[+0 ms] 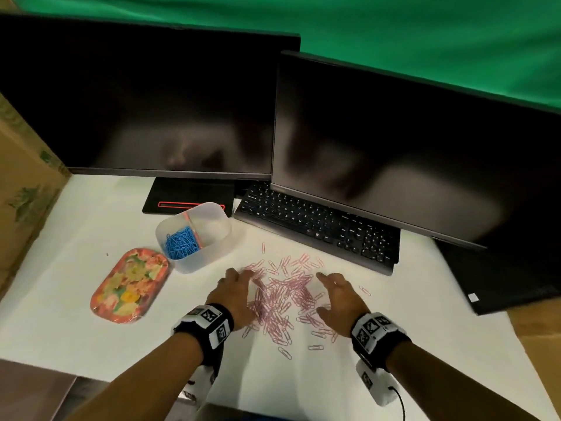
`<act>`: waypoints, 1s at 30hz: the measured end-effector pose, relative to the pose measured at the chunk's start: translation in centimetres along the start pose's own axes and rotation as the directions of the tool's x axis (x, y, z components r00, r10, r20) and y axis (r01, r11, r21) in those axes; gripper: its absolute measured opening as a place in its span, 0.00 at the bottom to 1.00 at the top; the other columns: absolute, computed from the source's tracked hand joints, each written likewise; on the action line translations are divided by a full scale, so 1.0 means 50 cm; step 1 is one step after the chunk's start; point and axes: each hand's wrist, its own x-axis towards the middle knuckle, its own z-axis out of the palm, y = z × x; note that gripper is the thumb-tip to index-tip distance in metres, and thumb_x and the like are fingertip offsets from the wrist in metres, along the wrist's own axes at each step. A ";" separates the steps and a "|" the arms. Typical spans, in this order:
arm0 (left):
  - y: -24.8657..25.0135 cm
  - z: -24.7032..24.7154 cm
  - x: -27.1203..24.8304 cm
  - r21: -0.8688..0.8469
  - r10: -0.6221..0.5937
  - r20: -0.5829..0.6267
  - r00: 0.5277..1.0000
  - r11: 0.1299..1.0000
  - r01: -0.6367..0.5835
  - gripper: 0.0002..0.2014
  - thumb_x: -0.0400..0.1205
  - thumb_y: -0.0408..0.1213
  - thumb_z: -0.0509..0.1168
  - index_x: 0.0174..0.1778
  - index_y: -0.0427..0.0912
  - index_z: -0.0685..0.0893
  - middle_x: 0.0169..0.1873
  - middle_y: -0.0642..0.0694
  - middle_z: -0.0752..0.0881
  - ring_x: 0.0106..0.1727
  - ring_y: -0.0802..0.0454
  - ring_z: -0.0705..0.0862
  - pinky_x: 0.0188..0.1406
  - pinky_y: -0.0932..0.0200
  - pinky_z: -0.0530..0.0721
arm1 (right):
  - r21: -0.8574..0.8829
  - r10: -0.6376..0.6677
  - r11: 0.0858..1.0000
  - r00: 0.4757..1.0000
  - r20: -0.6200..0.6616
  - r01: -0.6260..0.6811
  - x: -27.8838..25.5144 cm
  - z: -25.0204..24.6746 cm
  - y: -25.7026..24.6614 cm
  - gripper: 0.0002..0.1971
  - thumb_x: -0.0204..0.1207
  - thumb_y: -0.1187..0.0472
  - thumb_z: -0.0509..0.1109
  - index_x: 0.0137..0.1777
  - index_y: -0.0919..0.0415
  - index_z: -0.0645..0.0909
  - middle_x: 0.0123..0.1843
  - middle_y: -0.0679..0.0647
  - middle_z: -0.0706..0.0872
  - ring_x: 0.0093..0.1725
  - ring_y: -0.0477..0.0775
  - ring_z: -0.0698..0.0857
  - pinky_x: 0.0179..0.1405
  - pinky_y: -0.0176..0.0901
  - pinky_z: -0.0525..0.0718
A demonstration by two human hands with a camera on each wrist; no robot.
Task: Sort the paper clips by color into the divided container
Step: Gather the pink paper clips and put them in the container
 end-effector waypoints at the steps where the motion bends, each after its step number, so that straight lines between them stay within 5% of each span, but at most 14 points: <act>1: -0.002 0.000 -0.003 0.049 -0.027 0.018 0.999 0.998 0.026 0.45 0.67 0.51 0.75 0.78 0.53 0.59 0.71 0.43 0.63 0.71 0.40 0.71 0.68 0.46 0.78 | -0.044 -0.009 0.999 1.000 0.025 0.011 0.003 -0.003 0.000 0.41 0.75 0.52 0.70 0.84 0.49 0.52 0.80 0.52 0.60 0.79 0.57 0.64 0.77 0.49 0.70; 3: -0.002 0.004 -0.006 0.082 -0.020 0.055 0.998 0.997 0.015 0.47 0.65 0.53 0.77 0.78 0.54 0.59 0.71 0.42 0.61 0.70 0.40 0.71 0.67 0.46 0.78 | -0.073 -0.061 0.995 0.996 0.062 0.066 0.012 0.001 -0.010 0.41 0.74 0.48 0.72 0.83 0.46 0.55 0.76 0.52 0.64 0.76 0.56 0.68 0.74 0.49 0.74; 8: 0.026 0.016 0.001 -0.005 0.049 0.031 0.998 0.999 -0.049 0.25 0.76 0.45 0.71 0.68 0.56 0.72 0.68 0.45 0.70 0.63 0.43 0.81 0.63 0.50 0.81 | -0.087 -0.092 0.992 0.995 0.050 0.096 0.048 0.018 -0.045 0.22 0.79 0.57 0.66 0.73 0.51 0.74 0.68 0.53 0.75 0.65 0.58 0.80 0.65 0.46 0.79; 12: 0.036 0.014 0.004 -0.094 0.037 -0.034 0.999 0.995 -0.040 0.19 0.75 0.40 0.70 0.62 0.55 0.77 0.64 0.49 0.74 0.60 0.45 0.82 0.60 0.51 0.82 | -0.083 -0.083 0.993 0.997 -0.005 0.083 0.057 0.017 -0.047 0.13 0.81 0.59 0.62 0.62 0.55 0.83 0.61 0.55 0.83 0.59 0.57 0.83 0.56 0.42 0.80; 14: 0.043 0.009 0.004 -0.173 0.042 -0.099 0.994 0.983 -0.059 0.19 0.75 0.39 0.70 0.62 0.53 0.78 0.62 0.49 0.74 0.60 0.46 0.81 0.61 0.53 0.81 | -0.058 -0.063 0.996 0.998 -0.028 0.061 0.056 0.008 -0.047 0.12 0.81 0.57 0.63 0.58 0.54 0.85 0.58 0.55 0.85 0.56 0.57 0.84 0.51 0.41 0.79; 17: 0.061 -0.005 0.008 -0.422 0.000 -0.177 0.984 0.904 -0.076 0.11 0.79 0.40 0.69 0.57 0.52 0.82 0.57 0.50 0.78 0.56 0.49 0.83 0.59 0.55 0.82 | 0.012 -0.056 0.998 0.996 -0.065 0.057 0.053 -0.023 -0.058 0.13 0.79 0.58 0.64 0.60 0.53 0.86 0.59 0.54 0.88 0.57 0.55 0.85 0.56 0.41 0.82; 19: 0.079 -0.023 0.012 -0.682 -0.076 -0.154 0.985 0.730 -0.050 0.06 0.81 0.41 0.67 0.52 0.50 0.84 0.53 0.50 0.84 0.51 0.52 0.84 0.57 0.53 0.84 | 0.047 -0.091 0.994 0.992 -0.089 0.096 0.045 -0.050 -0.078 0.13 0.78 0.58 0.66 0.60 0.54 0.86 0.59 0.53 0.88 0.57 0.54 0.85 0.59 0.41 0.82; 21: 0.101 -0.045 0.013 -0.918 -0.139 0.020 0.990 0.389 0.073 0.10 0.85 0.42 0.62 0.55 0.43 0.85 0.52 0.44 0.87 0.47 0.50 0.86 0.46 0.54 0.86 | 0.078 -0.168 0.981 0.979 -0.116 0.178 0.036 -0.075 -0.108 0.12 0.78 0.59 0.68 0.59 0.54 0.87 0.57 0.52 0.89 0.53 0.51 0.86 0.56 0.39 0.83; 24: 0.122 -0.062 0.014 -0.962 -0.065 0.272 0.960 -0.056 0.268 0.25 0.86 0.55 0.56 0.62 0.35 0.81 0.54 0.35 0.86 0.48 0.42 0.87 0.39 0.51 0.89 | 0.162 -0.259 0.948 0.960 -0.111 0.274 0.033 -0.092 -0.159 0.11 0.77 0.61 0.70 0.58 0.54 0.87 0.54 0.45 0.88 0.41 0.42 0.86 0.46 0.35 0.85; 27: 0.124 -0.068 0.010 -0.897 0.046 0.349 0.936 -0.275 0.347 0.28 0.86 0.57 0.52 0.64 0.34 0.80 0.42 0.38 0.86 0.37 0.46 0.86 0.36 0.51 0.90 | 0.135 -0.295 0.942 0.951 -0.094 0.306 0.046 -0.091 -0.200 0.11 0.76 0.60 0.71 0.57 0.49 0.86 0.50 0.47 0.90 0.43 0.45 0.88 0.49 0.45 0.89; 30: 0.116 -0.085 -0.004 -0.885 0.022 0.337 0.941 -0.333 0.325 0.23 0.87 0.51 0.51 0.55 0.35 0.82 0.34 0.42 0.87 0.29 0.49 0.86 0.28 0.57 0.89 | 0.164 -0.328 0.925 0.938 -0.110 0.342 0.050 -0.094 -0.229 0.15 0.76 0.61 0.71 0.62 0.50 0.83 0.53 0.47 0.88 0.46 0.44 0.87 0.54 0.40 0.87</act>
